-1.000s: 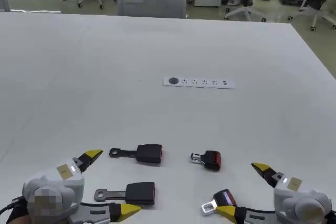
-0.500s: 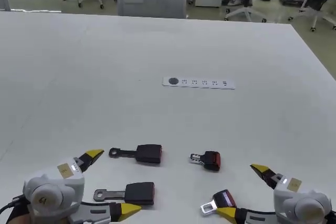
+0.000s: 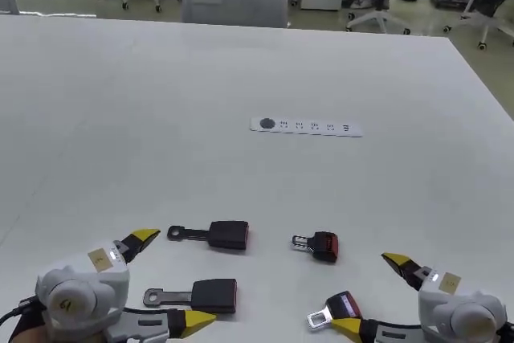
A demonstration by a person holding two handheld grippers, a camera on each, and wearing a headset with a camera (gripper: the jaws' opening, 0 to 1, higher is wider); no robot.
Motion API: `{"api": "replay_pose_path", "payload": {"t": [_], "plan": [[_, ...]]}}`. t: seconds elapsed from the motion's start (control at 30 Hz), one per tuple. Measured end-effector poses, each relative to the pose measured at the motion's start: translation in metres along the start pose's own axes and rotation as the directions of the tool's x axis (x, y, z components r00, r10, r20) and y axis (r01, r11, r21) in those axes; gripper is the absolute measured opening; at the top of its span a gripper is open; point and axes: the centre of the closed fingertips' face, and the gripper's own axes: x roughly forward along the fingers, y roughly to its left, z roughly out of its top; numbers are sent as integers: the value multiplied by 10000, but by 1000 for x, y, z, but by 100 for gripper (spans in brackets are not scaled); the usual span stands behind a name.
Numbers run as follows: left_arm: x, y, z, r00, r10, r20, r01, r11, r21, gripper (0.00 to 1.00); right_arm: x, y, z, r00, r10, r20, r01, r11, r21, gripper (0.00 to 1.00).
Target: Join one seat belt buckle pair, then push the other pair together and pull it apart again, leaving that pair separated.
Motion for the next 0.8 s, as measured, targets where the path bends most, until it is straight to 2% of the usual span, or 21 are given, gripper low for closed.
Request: {"api": "replay_pose_path", "payload": {"t": [0.8], "plan": [[1, -4, 2, 9999, -101, -47, 101, 9999, -6, 97, 1, 2, -3, 9996, 193, -190, -194, 9998, -48, 86]]}}
